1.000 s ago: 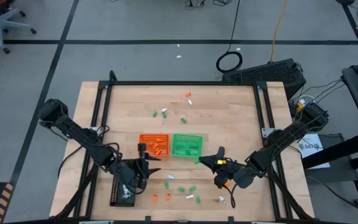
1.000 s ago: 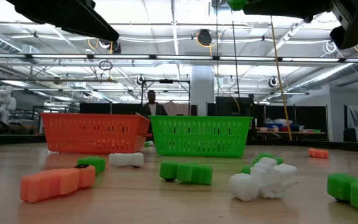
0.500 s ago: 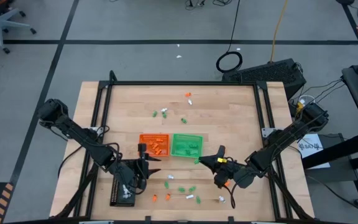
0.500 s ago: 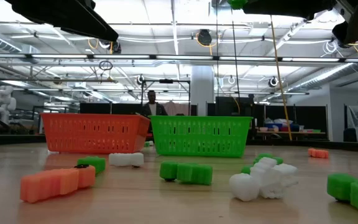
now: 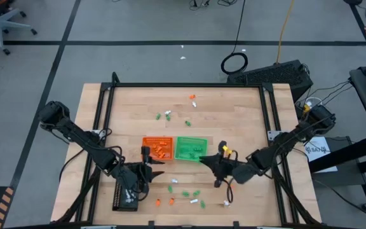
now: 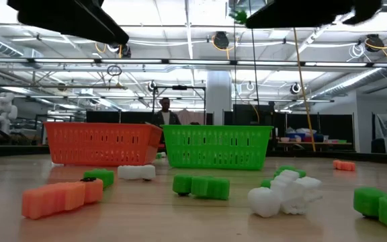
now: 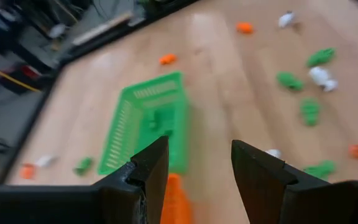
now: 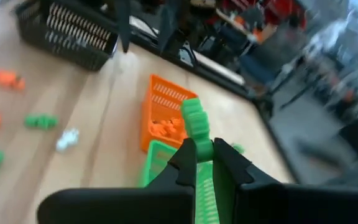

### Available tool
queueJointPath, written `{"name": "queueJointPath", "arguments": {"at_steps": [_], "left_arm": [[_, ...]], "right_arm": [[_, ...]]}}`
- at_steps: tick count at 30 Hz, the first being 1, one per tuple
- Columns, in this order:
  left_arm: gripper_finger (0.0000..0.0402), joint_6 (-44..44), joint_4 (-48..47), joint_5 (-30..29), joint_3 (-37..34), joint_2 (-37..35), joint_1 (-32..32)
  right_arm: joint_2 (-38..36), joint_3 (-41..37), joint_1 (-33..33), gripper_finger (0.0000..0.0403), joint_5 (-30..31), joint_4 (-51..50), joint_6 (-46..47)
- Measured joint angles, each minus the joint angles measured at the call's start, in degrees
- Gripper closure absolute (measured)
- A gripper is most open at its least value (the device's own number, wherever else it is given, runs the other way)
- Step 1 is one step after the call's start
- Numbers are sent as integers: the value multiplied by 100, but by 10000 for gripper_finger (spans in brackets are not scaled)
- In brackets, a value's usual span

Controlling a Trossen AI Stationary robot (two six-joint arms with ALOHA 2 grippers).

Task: Sort Halloween decoration
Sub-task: Put the green skeleton toy into the green bin, then put the white skeleton toy into the black bin

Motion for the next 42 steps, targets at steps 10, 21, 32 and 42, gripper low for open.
{"name": "queueJointPath", "arguments": {"at_steps": [10,21,32,42], "left_arm": [[228,685,-486,-710,0,-411,316],[228,680,-1406,-352,-1,-1418,821],[228,1001,-1572,375,-30,-1539,1564],[228,919,-1644,468,-129,-1539,1973]], "right_arm": [[595,0,-1100,392,-1182,-53,1785],[1289,-1,-1736,381,-1892,-21,2846],[1333,0,-1786,311,-2025,61,2982],[1136,-2,-1799,255,-1742,144,2191]]}}
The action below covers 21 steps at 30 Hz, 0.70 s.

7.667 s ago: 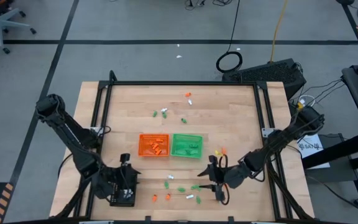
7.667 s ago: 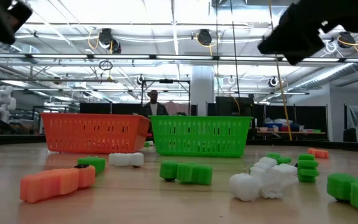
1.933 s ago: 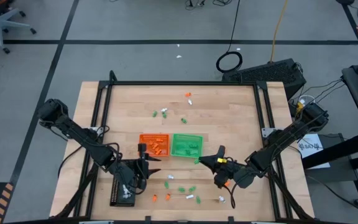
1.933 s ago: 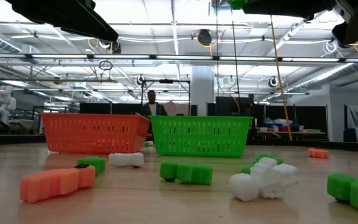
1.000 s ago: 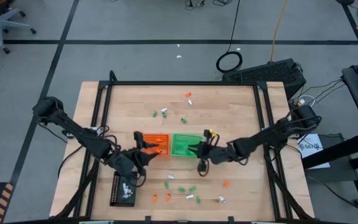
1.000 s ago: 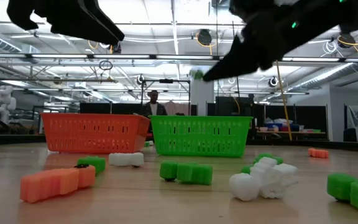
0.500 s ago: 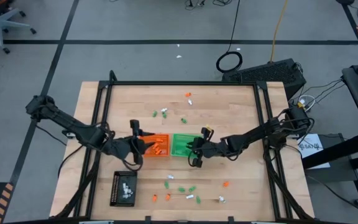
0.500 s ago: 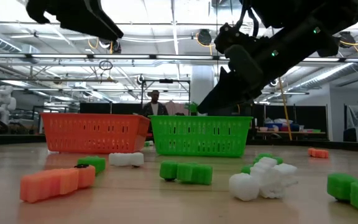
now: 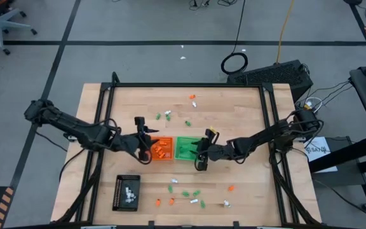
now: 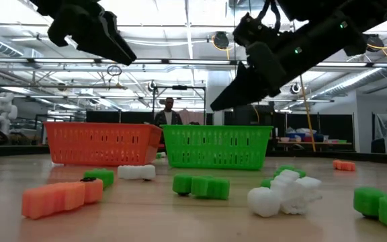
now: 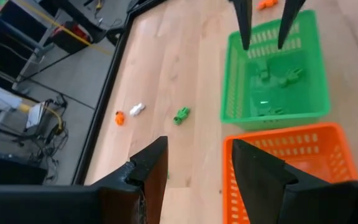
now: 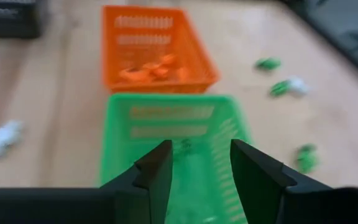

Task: Sort Halloween decoration
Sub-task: Put the white skeleton toy into the black bin

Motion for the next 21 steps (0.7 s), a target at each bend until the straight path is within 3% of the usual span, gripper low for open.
{"name": "queueJointPath", "arguments": {"at_steps": [5,9,14,21], "left_arm": [[228,226,0,12,-2,0,275],[228,313,-2,293,-2,0,620],[228,370,17,686,-2,2,1038],[228,49,73,1101,-2,7,1382]], "right_arm": [[-94,0,-225,262,623,453,-955],[-91,0,-574,265,558,896,-1572],[-120,-2,-1247,266,437,933,-1488],[-137,-2,-2498,266,-1011,473,-673]]}}
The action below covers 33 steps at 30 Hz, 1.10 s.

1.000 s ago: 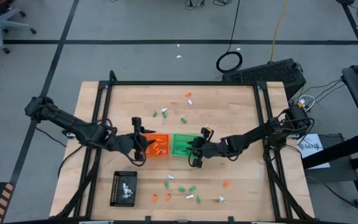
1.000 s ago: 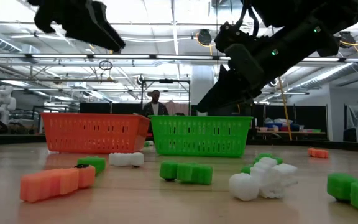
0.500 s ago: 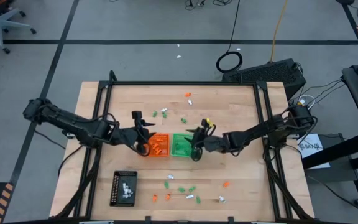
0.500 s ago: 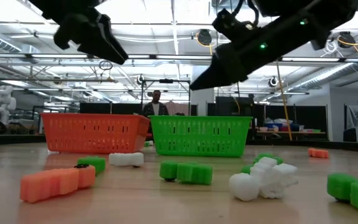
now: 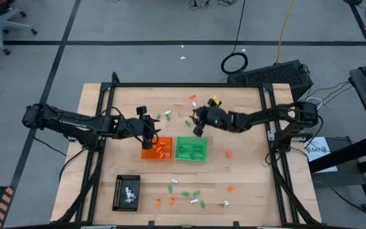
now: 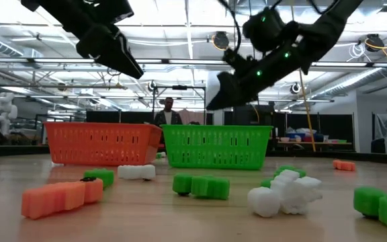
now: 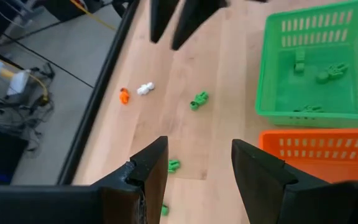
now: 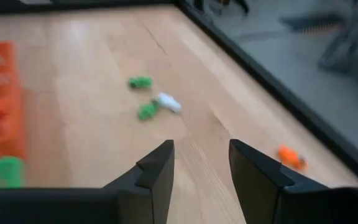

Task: Sort Halloween decoration
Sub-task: Put the white skeleton toy into the black bin

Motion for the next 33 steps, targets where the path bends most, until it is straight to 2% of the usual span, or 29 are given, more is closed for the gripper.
{"name": "queueJointPath", "arguments": {"at_steps": [7,15,21,26,33], "left_arm": [[228,-128,4,149,0,0,130],[228,-133,11,166,0,0,133],[228,-212,214,287,0,0,133],[228,-430,182,326,0,0,133],[228,-453,169,532,0,0,127]], "right_arm": [[0,0,-804,263,-180,-237,472],[93,0,-1068,234,-192,-228,605],[719,0,-1174,226,-786,289,508],[1142,75,-1184,232,-785,791,724],[1920,1097,-1215,234,-696,-174,653]]}}
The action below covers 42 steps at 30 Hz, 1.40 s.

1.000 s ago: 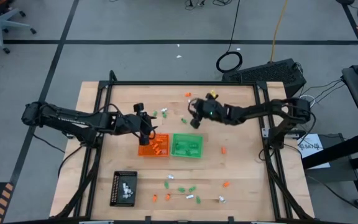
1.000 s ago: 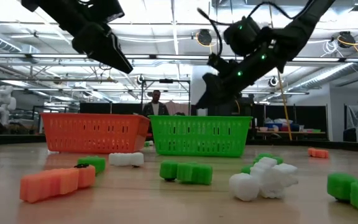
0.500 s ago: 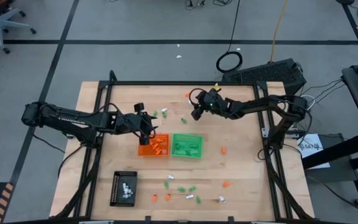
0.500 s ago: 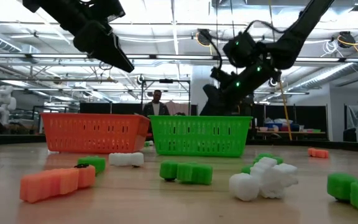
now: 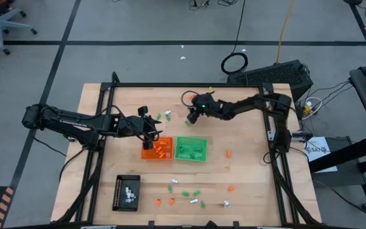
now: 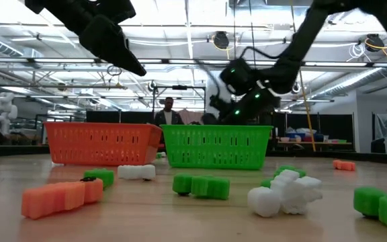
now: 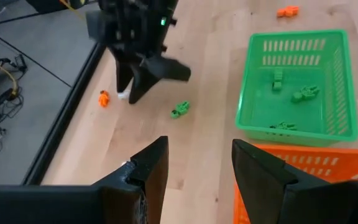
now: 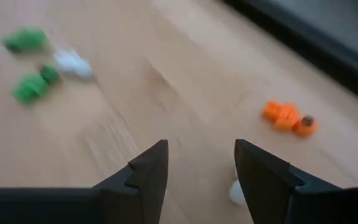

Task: Sort Halloween decoration
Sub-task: Put the white skeleton toy into the black bin

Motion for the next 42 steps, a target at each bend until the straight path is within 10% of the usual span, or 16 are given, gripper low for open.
{"name": "queueJointPath", "arguments": {"at_steps": [10,22,42], "left_arm": [[228,-284,-597,57,-2,0,-146],[228,-434,-643,56,-4,0,-237],[228,-687,-427,87,-5,0,-506]], "right_arm": [[377,680,4,250,403,-1084,401],[353,680,129,396,365,-1623,1183],[-1149,640,1280,402,780,-2273,-13]]}}
